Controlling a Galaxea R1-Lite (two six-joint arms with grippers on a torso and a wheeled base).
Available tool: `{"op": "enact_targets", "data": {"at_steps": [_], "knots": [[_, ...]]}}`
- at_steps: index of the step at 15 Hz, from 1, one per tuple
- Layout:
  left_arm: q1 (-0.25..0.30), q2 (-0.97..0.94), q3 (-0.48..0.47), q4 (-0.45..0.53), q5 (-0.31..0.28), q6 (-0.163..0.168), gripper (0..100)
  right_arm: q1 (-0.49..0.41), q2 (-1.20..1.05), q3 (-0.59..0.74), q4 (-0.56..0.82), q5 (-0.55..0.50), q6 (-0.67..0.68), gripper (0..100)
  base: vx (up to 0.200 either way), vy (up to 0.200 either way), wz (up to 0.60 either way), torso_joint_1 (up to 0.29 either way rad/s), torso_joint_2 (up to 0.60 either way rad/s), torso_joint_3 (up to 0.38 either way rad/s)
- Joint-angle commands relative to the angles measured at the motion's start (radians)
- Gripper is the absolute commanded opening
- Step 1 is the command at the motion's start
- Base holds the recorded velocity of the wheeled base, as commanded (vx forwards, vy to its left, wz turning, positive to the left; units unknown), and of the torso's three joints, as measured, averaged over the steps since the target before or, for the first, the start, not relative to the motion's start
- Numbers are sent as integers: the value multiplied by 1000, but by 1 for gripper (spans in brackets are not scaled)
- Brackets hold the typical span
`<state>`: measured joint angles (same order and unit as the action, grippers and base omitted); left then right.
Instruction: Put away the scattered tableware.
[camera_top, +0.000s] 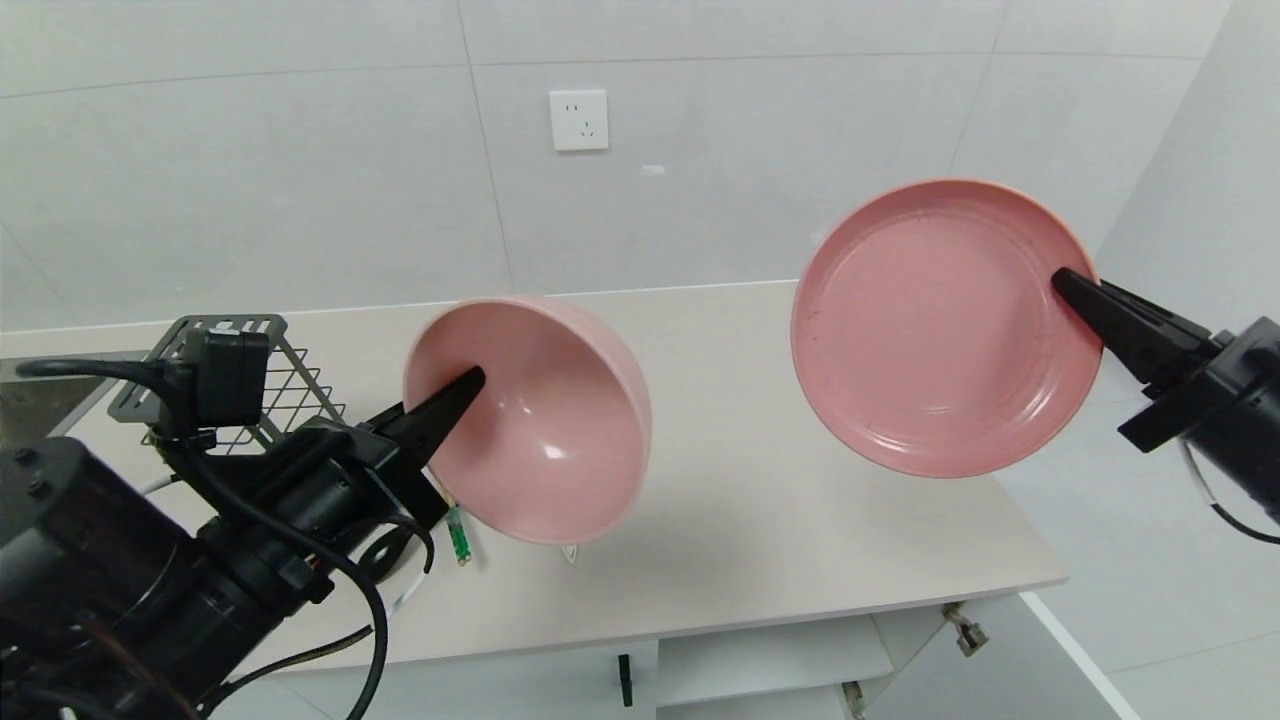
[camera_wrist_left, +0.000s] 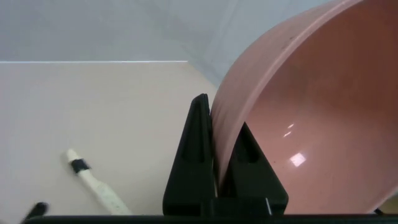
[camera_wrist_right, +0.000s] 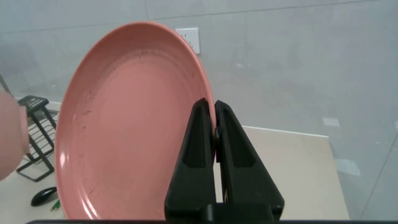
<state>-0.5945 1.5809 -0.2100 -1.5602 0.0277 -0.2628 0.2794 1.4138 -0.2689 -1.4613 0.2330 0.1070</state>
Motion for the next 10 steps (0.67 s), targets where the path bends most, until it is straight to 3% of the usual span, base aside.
{"op": "enact_targets", "data": {"at_steps": [1, 2, 3, 4, 5, 6, 10], "knots": [[-4, -1, 17, -11, 38, 25, 0, 1, -7, 16, -1, 0, -3, 0, 0, 0, 0, 0, 0, 0], [-13, -7, 40, -11, 89, 42, 0, 1, 1, 17, -2, -7, -6, 0, 0, 0, 0, 0, 0, 0], [-10, -27, 78, -11, 132, 94, 0, -2, 14, 23, -2, -7, -7, 0, 0, 0, 0, 0, 0, 0], [-1, -42, 96, -11, 147, 139, 0, -2, 25, 25, -5, -7, -7, 0, 0, 0, 0, 0, 0, 0], [-1, -78, 119, -11, 152, 220, 0, 1, 27, 28, -11, -7, -12, 0, 0, 0, 0, 0, 0, 0], [-8, -116, 133, -11, 152, 264, 0, 15, 24, 28, -11, -7, -13, 0, 0, 0, 0, 0, 0, 0], [-1, -163, 127, -11, 152, 257, 0, 46, 24, 123, -103, -7, -107, 0, 0, 0, 0, 0, 0, 0]]}}
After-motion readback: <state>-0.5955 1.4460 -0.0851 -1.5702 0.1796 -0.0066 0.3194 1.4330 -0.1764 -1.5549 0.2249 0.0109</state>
